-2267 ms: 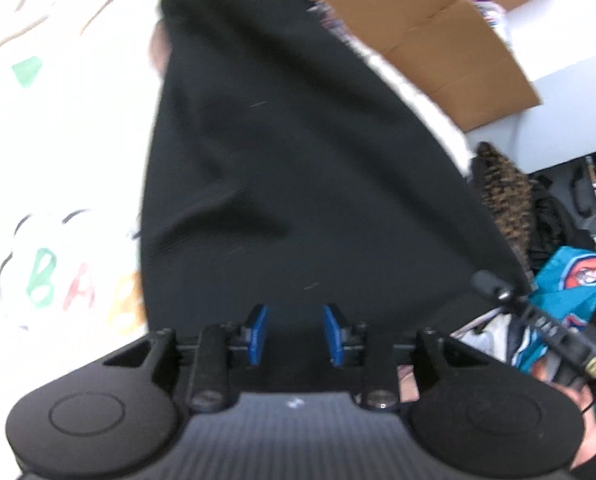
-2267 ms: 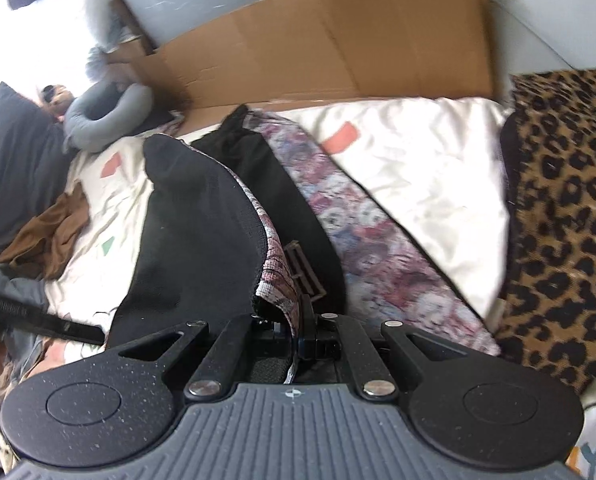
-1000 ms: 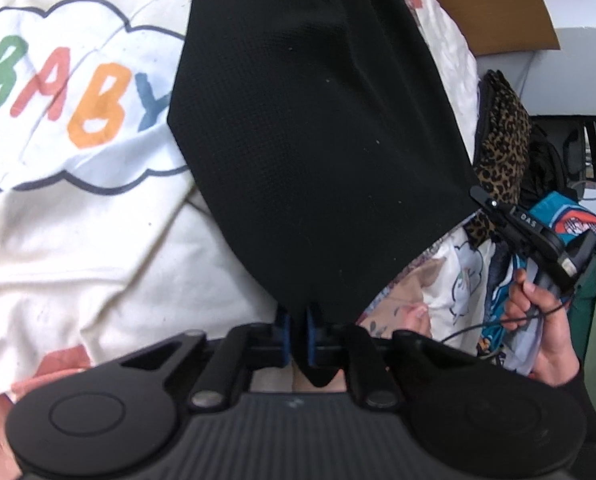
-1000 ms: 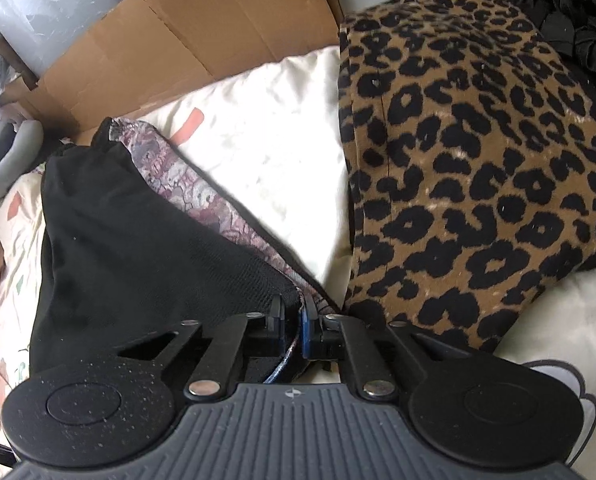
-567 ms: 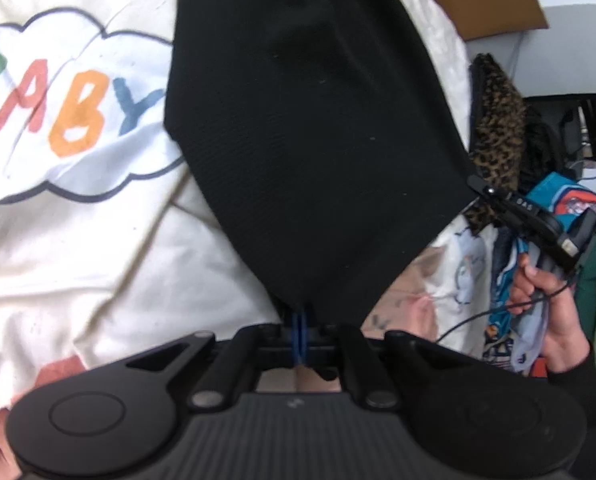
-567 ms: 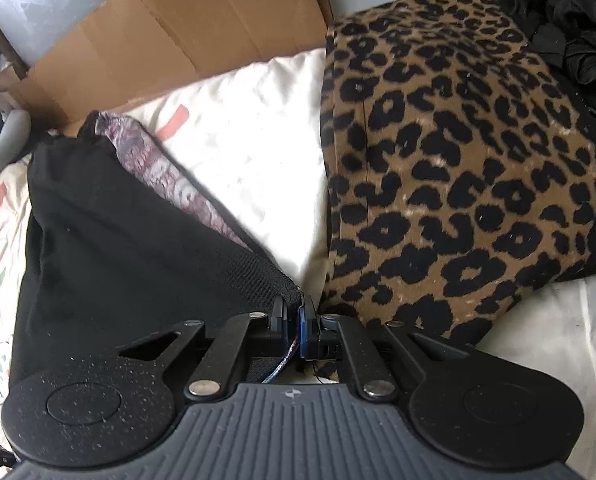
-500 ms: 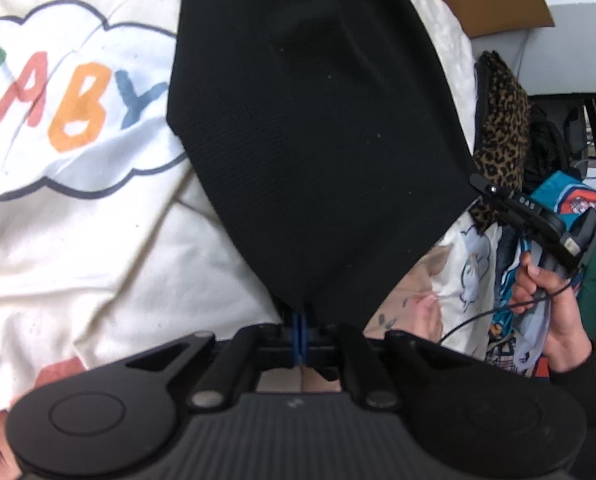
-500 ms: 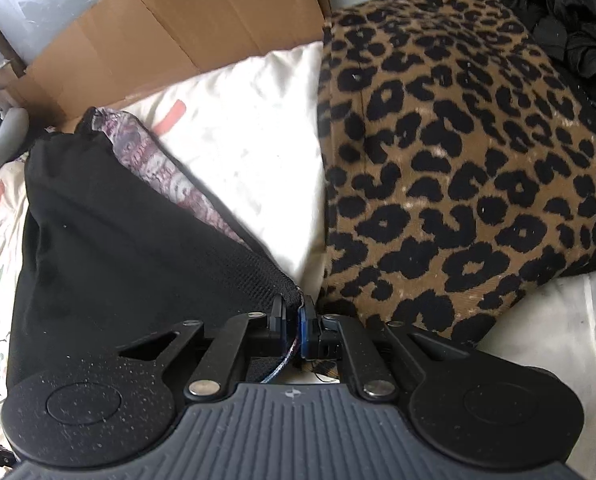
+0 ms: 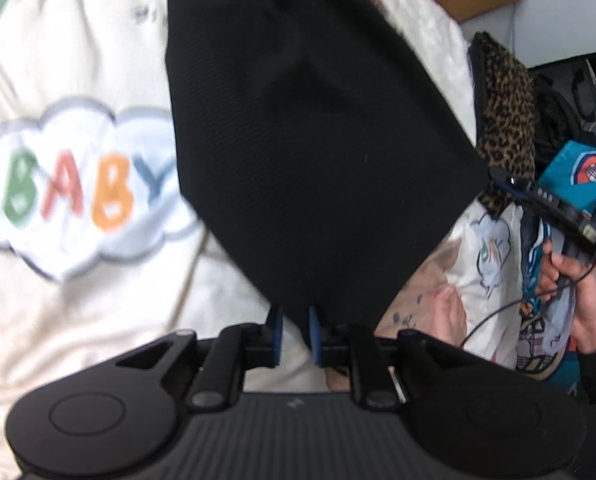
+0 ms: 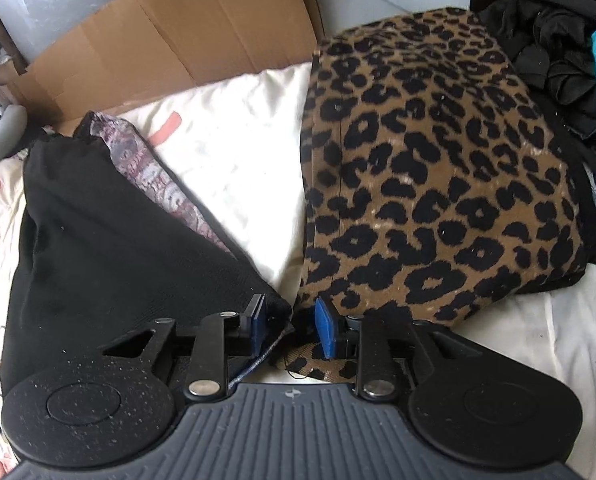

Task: Fold clothes

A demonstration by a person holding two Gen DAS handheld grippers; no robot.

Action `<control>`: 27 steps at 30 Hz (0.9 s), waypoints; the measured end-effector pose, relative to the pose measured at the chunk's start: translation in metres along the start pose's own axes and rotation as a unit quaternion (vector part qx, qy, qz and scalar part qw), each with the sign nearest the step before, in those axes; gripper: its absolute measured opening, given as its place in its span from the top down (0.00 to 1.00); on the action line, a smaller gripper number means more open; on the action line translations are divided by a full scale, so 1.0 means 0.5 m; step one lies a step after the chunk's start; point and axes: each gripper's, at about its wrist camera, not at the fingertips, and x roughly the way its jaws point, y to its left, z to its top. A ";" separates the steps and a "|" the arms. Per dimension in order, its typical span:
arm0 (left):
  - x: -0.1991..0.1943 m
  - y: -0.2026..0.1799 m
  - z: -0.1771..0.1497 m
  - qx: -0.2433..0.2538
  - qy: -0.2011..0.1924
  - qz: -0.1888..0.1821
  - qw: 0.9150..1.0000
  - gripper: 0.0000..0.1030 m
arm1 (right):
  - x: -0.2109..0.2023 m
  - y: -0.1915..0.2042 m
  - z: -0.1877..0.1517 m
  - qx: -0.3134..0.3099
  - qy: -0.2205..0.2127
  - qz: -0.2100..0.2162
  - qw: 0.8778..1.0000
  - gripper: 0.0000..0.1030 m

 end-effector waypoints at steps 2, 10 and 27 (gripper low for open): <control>-0.018 -0.006 0.024 0.008 -0.013 0.010 1.000 0.86 | -0.006 0.001 0.003 0.000 -0.007 0.005 1.000 0.70; -0.080 -0.041 0.147 0.024 -0.072 0.052 0.996 0.86 | -0.018 0.015 0.022 -0.008 -0.022 0.032 0.999 0.70; -0.132 -0.144 0.436 0.024 -0.164 0.116 0.979 0.81 | 0.006 0.047 0.053 0.014 -0.045 0.077 0.996 0.70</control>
